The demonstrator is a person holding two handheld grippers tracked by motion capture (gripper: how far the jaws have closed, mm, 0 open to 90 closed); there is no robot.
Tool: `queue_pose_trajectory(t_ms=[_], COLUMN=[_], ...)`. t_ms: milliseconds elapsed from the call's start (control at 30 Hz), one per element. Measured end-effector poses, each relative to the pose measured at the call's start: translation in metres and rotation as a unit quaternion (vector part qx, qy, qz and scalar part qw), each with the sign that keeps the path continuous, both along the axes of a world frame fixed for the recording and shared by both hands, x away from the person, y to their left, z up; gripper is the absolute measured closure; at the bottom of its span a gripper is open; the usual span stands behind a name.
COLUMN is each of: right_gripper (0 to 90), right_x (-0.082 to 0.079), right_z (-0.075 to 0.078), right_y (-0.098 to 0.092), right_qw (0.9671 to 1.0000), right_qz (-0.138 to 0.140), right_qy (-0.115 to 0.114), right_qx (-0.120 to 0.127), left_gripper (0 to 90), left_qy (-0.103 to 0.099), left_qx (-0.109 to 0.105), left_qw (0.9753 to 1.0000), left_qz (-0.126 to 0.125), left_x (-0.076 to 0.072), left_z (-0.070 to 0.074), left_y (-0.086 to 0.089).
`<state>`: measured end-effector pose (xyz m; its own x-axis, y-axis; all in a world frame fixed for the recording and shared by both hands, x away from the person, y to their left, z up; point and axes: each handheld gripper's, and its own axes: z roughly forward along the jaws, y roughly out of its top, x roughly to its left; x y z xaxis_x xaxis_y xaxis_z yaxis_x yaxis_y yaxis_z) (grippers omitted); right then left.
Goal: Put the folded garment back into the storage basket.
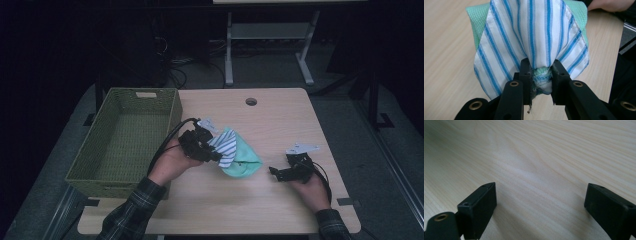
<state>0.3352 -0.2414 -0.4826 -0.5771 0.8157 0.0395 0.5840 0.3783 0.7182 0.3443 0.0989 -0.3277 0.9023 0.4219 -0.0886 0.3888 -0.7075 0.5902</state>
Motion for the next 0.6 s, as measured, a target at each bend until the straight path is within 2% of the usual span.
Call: queue_pose_trajectory(t_ms=[233, 600], right_gripper=[10.3, 10.4], right_x=[0.000, 0.000], right_z=[0.000, 0.000], right_y=[0.000, 0.000], right_qw=[1.0000, 1.0000], right_qz=[0.000, -0.003], right_qy=[0.000, 0.000], right_qx=[0.000, 0.001], left_gripper=[74.0, 74.0], left_qy=[-0.015, -0.024], left_qx=[0.000, -0.006], left_qw=[0.9996, 0.9976], left_qz=[0.022, 0.065], left_x=[0.004, 0.008], left_z=[0.020, 0.036], left_y=[0.019, 0.059])
